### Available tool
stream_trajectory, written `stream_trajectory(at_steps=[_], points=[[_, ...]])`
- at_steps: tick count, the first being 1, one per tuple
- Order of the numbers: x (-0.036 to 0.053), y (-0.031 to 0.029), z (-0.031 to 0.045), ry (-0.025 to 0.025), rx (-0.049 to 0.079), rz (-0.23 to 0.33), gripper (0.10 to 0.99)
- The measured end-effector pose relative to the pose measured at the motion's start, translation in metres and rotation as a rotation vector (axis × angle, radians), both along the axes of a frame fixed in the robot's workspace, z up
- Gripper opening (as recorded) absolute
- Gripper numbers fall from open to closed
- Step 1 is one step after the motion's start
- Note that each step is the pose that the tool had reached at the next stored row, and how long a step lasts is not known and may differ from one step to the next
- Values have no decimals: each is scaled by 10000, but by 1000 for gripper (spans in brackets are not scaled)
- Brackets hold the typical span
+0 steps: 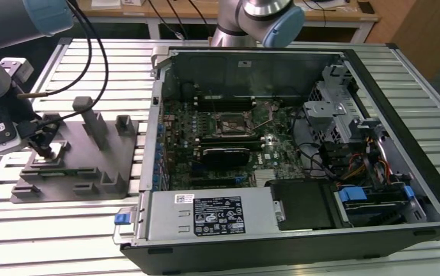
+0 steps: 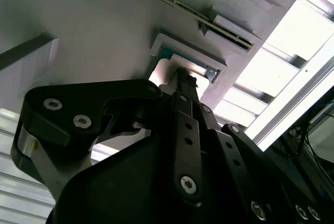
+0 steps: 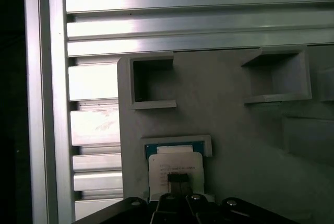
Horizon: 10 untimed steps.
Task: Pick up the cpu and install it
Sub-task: 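Pick up the cpu and move it towards the insertion slot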
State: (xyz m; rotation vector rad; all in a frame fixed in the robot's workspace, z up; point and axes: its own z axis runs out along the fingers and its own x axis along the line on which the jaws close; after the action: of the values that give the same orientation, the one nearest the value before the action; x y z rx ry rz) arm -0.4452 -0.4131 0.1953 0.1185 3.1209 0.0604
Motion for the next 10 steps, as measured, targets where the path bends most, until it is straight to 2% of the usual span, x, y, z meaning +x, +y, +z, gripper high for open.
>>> stream_trajectory(at_steps=[1,3,4,6,7,8,9,10], points=[[-1,0,0,1,0,0,114],[-2,0,0,0,0,0,231],[-2,0,0,0,0,0,231],[-3,0,0,0,0,0,349],[-3,0,0,0,1,0,349],[-4,0,0,0,0,0,408],[-4,0,0,0,0,0,408],[-4,0,0,0,1,0,525]])
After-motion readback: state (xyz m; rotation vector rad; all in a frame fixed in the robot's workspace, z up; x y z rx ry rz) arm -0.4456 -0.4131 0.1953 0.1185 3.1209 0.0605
